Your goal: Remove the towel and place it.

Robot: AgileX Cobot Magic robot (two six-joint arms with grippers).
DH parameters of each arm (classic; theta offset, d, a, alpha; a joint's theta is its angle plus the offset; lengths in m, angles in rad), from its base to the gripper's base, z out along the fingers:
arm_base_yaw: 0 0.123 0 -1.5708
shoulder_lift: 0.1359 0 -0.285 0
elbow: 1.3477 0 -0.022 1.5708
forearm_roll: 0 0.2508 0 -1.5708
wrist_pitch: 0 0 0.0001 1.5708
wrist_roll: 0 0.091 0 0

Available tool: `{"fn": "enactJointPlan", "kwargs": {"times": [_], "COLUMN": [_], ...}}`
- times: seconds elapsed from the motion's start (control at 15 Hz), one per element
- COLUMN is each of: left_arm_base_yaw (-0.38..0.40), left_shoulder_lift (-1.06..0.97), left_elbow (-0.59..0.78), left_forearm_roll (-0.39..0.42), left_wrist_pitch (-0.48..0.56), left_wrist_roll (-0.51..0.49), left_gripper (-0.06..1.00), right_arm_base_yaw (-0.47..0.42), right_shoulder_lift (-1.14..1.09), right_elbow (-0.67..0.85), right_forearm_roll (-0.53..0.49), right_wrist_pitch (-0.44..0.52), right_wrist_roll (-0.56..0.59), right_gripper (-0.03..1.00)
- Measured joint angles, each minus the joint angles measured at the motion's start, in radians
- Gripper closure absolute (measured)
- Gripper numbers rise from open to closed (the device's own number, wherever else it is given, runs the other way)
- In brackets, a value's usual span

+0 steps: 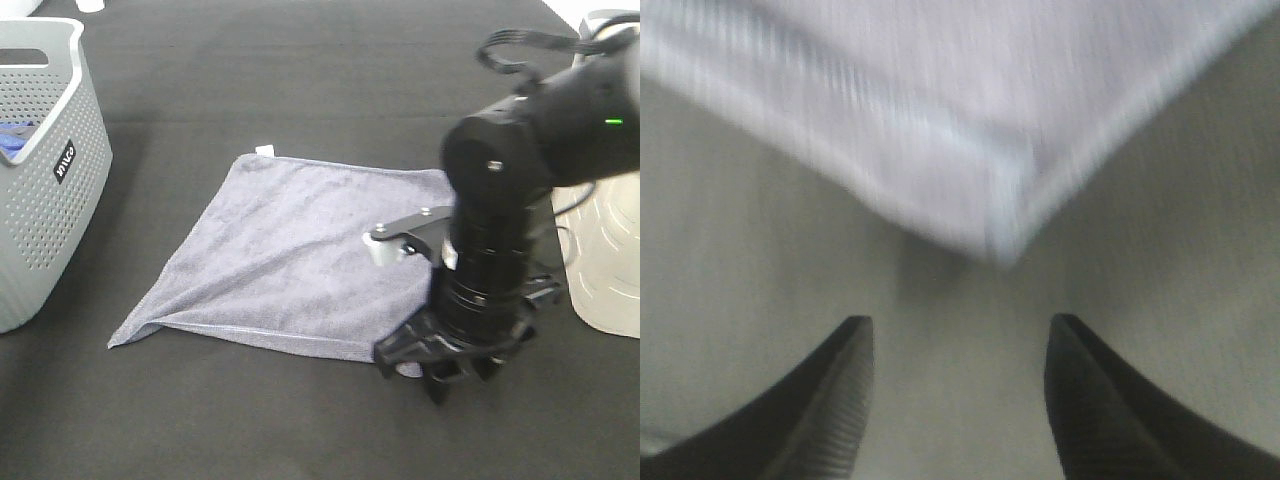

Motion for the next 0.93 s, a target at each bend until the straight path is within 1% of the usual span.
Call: {"fn": "enactJointPlan", "kwargs": {"times": [0.07, 0.2, 0.27, 0.33, 0.53, 0.67, 0.93], "left_arm_base_yaw": [0.000, 0.000, 0.000, 0.000, 0.000, 0.000, 0.000], "left_shoulder_lift": [0.000, 0.000, 0.000, 0.000, 0.000, 0.000, 0.000], "left_elbow": [0.000, 0.000, 0.000, 0.000, 0.000, 0.000, 0.000], "left_forearm_roll": [0.000, -0.009, -0.015, -0.021, -0.032, -0.032, -0.032], "left_wrist_pitch": [0.000, 0.000, 0.000, 0.000, 0.000, 0.000, 0.000], "left_wrist_roll": [0.000, 0.000, 0.000, 0.000, 0.000, 0.000, 0.002], "left_gripper": [0.40, 0.40, 0.40, 0.40, 0.40, 0.40, 0.40], "right_arm_base_yaw": [0.000, 0.000, 0.000, 0.000, 0.000, 0.000, 0.000], "right_shoulder_lift": [-0.031, -0.038, -0.022, 0.005, 0.087, 0.153, 0.199], "right_elbow": [0.025, 0.017, -0.009, -0.049, -0.144, -0.158, -0.158], "right_forearm_roll": [0.001, 0.019, 0.024, 0.026, -0.026, -0.053, -0.048], "right_wrist_pitch": [-0.011, -0.064, -0.083, -0.106, -0.195, -0.202, -0.183], "right_wrist_roll": [-0.045, -0.166, -0.186, -0.178, -0.054, -0.025, -0.022], "right_gripper": [0.49, 0.49, 0.49, 0.49, 0.49, 0.49, 0.49]}}
